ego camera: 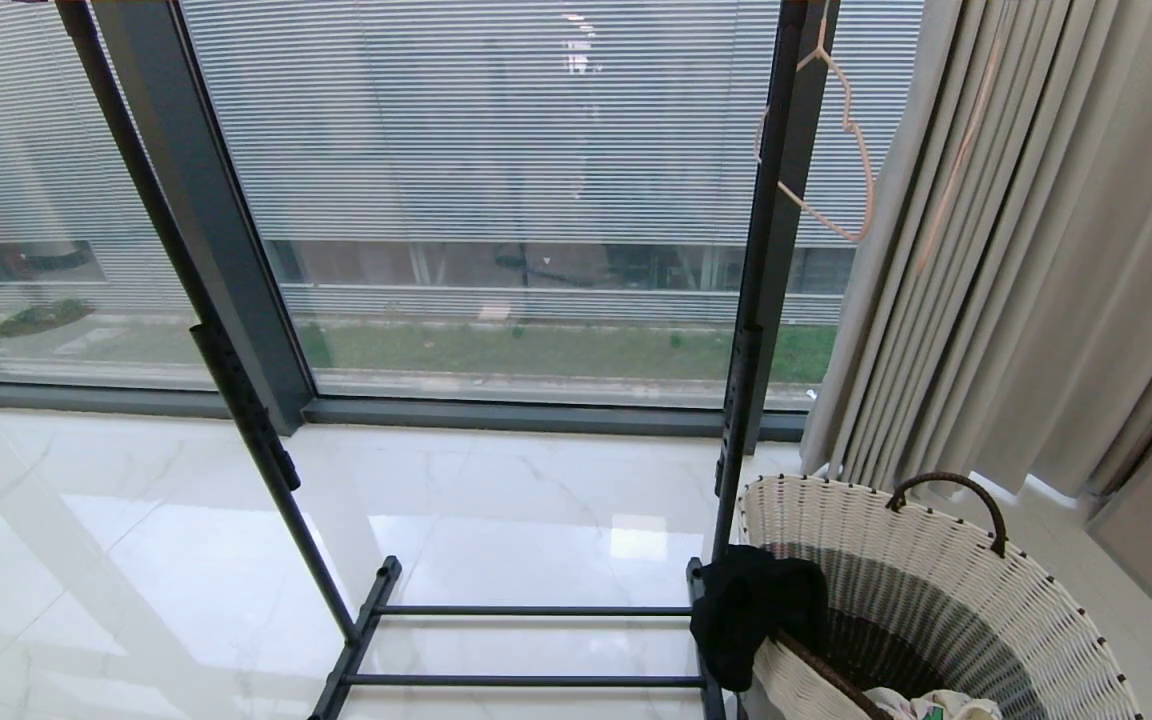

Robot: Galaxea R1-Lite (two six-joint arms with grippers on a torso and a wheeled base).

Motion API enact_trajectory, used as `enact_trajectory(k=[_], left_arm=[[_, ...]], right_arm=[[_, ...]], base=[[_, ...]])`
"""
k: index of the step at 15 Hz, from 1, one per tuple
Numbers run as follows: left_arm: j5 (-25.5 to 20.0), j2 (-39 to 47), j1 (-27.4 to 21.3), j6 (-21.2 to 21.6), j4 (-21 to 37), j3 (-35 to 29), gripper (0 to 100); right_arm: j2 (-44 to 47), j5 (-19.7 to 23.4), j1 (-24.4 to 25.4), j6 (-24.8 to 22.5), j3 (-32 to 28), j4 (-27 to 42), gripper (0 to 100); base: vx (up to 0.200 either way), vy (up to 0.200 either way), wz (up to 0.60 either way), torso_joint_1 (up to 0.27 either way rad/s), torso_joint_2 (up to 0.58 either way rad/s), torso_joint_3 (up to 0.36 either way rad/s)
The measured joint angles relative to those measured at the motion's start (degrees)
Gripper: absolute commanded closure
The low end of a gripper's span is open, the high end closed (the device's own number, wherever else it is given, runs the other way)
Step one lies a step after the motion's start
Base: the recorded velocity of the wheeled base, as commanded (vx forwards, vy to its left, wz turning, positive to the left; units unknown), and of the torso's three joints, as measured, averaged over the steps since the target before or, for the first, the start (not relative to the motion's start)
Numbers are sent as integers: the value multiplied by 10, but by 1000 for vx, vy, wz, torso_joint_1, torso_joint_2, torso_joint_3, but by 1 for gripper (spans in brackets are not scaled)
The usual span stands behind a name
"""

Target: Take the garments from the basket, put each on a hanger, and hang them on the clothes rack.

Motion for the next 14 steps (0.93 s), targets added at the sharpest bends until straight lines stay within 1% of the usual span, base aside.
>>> enact_trajectory(k=[2, 3, 5, 7, 9, 11, 14], left_arm=[[0, 0, 0, 1, 0, 0, 0], [0, 0, 0, 4, 0, 0, 0], [0, 0, 0, 16, 0, 0, 0], [0, 0, 0, 21, 0, 0, 0], [0, 0, 0, 23, 0, 0, 0], [0, 0, 0, 26, 0, 0, 0], [0, 0, 0, 27, 0, 0, 0]], right_arm=[[0, 4, 0, -26, 0, -6, 0], [1, 18, 0, -28, -4, -5, 0], [21, 38, 6, -36, -53, 29, 0], [75, 43, 31, -56, -107, 65, 0], [177, 44, 58, -88, -156, 100, 0], [310, 44, 75, -132, -195, 123, 0], [515, 44, 89, -217, -233, 146, 0]], base=[[0, 0, 0, 0, 0, 0], [0, 0, 0, 0, 0, 0], [0, 0, 0, 0, 0, 0], [0, 0, 0, 0, 0, 0], [0, 0, 0, 0, 0, 0], [0, 0, 0, 0, 0, 0], [0, 0, 0, 0, 0, 0]])
